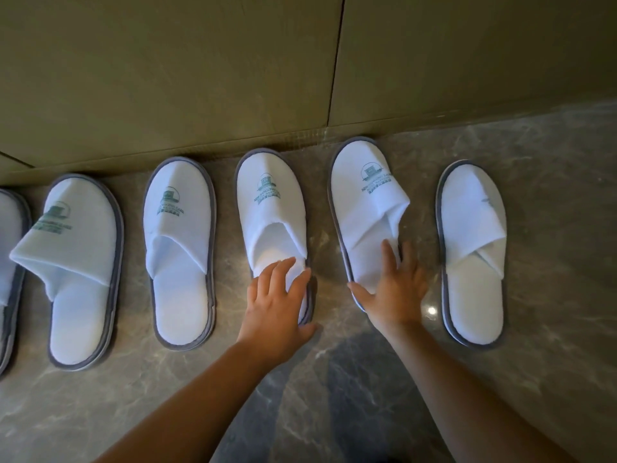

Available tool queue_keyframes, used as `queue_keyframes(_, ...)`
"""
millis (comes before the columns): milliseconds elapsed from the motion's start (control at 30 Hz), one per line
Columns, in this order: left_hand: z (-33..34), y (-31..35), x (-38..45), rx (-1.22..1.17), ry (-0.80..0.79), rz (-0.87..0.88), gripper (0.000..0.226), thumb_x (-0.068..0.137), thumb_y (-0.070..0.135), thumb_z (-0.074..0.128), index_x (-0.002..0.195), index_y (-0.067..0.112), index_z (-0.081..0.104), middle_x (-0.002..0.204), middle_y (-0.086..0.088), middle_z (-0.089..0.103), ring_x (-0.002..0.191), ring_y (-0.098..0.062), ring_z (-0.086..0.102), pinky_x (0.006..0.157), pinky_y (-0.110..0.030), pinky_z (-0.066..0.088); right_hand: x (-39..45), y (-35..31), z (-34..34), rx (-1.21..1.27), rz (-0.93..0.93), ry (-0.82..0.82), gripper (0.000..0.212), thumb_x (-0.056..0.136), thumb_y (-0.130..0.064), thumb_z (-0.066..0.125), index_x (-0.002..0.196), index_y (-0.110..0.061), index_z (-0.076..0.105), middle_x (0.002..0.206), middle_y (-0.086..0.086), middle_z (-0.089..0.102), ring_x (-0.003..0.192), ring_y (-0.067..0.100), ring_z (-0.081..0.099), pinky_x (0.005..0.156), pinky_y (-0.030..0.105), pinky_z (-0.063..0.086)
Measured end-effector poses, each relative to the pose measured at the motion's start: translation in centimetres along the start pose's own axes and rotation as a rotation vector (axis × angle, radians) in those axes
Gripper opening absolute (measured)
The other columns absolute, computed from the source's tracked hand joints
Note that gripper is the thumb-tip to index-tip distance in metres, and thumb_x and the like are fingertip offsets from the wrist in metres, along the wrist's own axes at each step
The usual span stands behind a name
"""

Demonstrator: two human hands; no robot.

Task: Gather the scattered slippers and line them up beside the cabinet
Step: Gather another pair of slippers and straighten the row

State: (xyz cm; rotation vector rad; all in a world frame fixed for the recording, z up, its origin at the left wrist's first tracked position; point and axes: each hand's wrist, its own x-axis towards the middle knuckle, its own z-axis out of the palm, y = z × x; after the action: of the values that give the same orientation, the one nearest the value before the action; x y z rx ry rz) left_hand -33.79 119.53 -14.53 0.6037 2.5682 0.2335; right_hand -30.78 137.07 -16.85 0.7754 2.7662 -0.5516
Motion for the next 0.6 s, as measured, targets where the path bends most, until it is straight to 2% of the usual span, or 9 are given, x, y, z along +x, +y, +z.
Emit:
queue_keyframes(100, -0.5, 2.5, 0.7, -0.062, 0.064, 0.073, 0.068, 0.078, 0.052, 0.053, 0.137, 0.027, 0.027, 0.151, -0.001, 0.02, 0.138, -0.026, 0.014, 0.115, -0.043, 0.01, -0.4, 1.4, -1.4, 0.037, -0.006, 0.186, 0.079, 0.066, -0.039, 0.074, 0.13, -0.007, 0.042, 0.136, 0.026, 0.043, 0.121, 0.043, 0.043, 0.099, 0.054, 0.037)
queue_keyframes(167, -0.5, 4.4, 1.8, -0.092, 0.069, 0.123, 0.07, 0.079, 0.053, 0.053, 0.138, 0.029, 0.025, 0.153, -0.001, 0.016, 0.14, -0.026, 0.011, 0.114, -0.041, 0.004, -1.0, 3.3, -2.2, 0.098, 0.066, 0.333, 0.072, 0.062, -0.029, 0.08, 0.122, -0.001, 0.05, 0.129, 0.029, 0.05, 0.115, 0.046, 0.049, 0.094, 0.057, 0.04)
queue_keyframes(233, 0.0, 6.1, 3.2, -0.082, 0.022, 0.174, 0.077, 0.078, 0.058, 0.05, 0.141, 0.034, 0.013, 0.156, 0.002, 0.001, 0.143, -0.026, 0.0, 0.11, -0.04, -0.004, -1.8, 5.7, -2.8, 0.088, 0.187, 0.318, 0.075, 0.064, -0.03, 0.079, 0.126, -0.004, 0.046, 0.136, 0.028, 0.043, 0.122, 0.045, 0.042, 0.098, 0.057, 0.036)
queue_keyframes(333, 1.3, 7.7, 5.0, -0.018, -0.063, 0.227, 0.083, 0.077, 0.062, 0.045, 0.141, 0.035, -0.001, 0.155, 0.002, -0.013, 0.143, -0.025, -0.012, 0.111, -0.042, -0.006, -2.6, 9.1, -2.9, 0.0, 0.306, 0.18, 0.091, 0.063, -0.04, 0.077, 0.136, -0.01, 0.032, 0.145, 0.025, 0.029, 0.13, 0.041, 0.032, 0.103, 0.055, 0.032)
queue_keyframes(467, 2.7, 8.6, 6.2, 0.106, -0.122, 0.254, 0.092, 0.075, 0.063, 0.049, 0.141, 0.032, -0.007, 0.154, -0.002, -0.018, 0.141, -0.028, -0.018, 0.111, -0.045, -0.007, -2.3, 11.0, -2.8, 0.048, 0.353, 0.086, 0.099, 0.062, -0.043, 0.077, 0.139, -0.014, 0.022, 0.147, 0.021, 0.025, 0.13, 0.038, 0.03, 0.104, 0.052, 0.035)
queue_keyframes(600, 3.2, 8.9, 6.5, 0.128, -0.097, 0.242, 0.094, 0.073, 0.063, 0.051, 0.141, 0.033, -0.006, 0.154, -0.001, -0.016, 0.141, -0.029, -0.018, 0.105, -0.041, -0.013, -0.8, 11.5, -3.0, 0.128, 0.322, 0.136, 0.094, 0.06, -0.036, 0.079, 0.136, -0.012, 0.028, 0.143, 0.022, 0.031, 0.127, 0.039, 0.034, 0.102, 0.053, 0.035)
